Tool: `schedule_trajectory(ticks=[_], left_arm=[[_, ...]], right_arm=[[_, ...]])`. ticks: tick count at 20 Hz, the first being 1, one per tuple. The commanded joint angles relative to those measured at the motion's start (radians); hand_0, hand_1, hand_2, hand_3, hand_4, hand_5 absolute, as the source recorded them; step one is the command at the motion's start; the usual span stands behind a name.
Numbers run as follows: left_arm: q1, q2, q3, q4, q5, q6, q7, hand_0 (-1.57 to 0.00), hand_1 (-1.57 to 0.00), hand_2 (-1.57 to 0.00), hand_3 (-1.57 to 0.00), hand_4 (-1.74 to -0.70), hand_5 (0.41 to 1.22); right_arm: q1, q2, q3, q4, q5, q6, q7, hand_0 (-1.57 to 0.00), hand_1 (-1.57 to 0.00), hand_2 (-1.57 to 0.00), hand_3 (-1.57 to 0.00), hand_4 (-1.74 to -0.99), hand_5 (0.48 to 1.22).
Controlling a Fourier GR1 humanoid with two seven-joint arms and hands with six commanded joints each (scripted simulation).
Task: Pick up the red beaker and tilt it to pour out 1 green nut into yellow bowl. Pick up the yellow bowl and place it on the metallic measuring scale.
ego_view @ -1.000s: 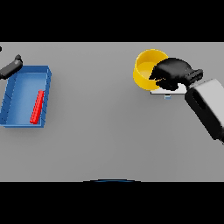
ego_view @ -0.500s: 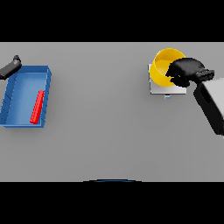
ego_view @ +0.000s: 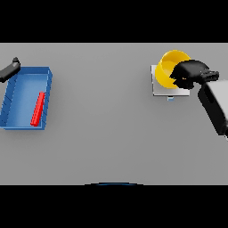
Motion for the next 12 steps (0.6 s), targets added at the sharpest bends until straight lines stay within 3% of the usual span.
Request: schedule_trajectory(ticks=[1,4,6,9,12], left_arm=[[-0.011,-0.010,-0.003,0.015,-0.006,-0.002,0.002,0.00,0.00,0.00,0.00,-0.84,0.775],[-0.025,-0.015,0.004,0.025,-0.004,-0.008,-0.009,0.00,0.00,0.00,0.00,-0.85,0.767],[-0.017,-0.011,0.002,0.018,-0.003,-0.003,0.000,0.00,0.00,0.00,0.00,-0.85,0.766],[-0.020,-0.013,0.004,0.016,-0.001,-0.006,-0.011,0.00,0.00,0.00,0.00,-0.85,0.771],[-0.016,-0.011,0.003,0.005,-0.001,-0.001,-0.009,0.00,0.00,0.00,0.00,-0.85,0.770]], right_arm=[[0.001,0.003,-0.002,-0.003,-0.005,0.012,0.022,-1.32,-1.04,-1.04,-1.24,-1.621,1.155],[0.005,0.002,-0.011,-0.020,-0.028,0.055,0.045,-0.95,-0.69,-0.67,-0.88,-1.564,0.991],[0.004,0.000,-0.018,-0.011,-0.034,0.057,0.044,-0.71,-0.52,-0.52,-0.72,-1.540,0.923],[0.010,-0.001,-0.014,-0.011,-0.035,0.076,0.055,-0.37,-0.28,-0.35,-0.56,-1.501,0.865],[0.009,-0.007,-0.004,-0.005,-0.024,0.079,0.048,-0.19,-0.14,-0.22,-0.43,-1.460,0.826]])
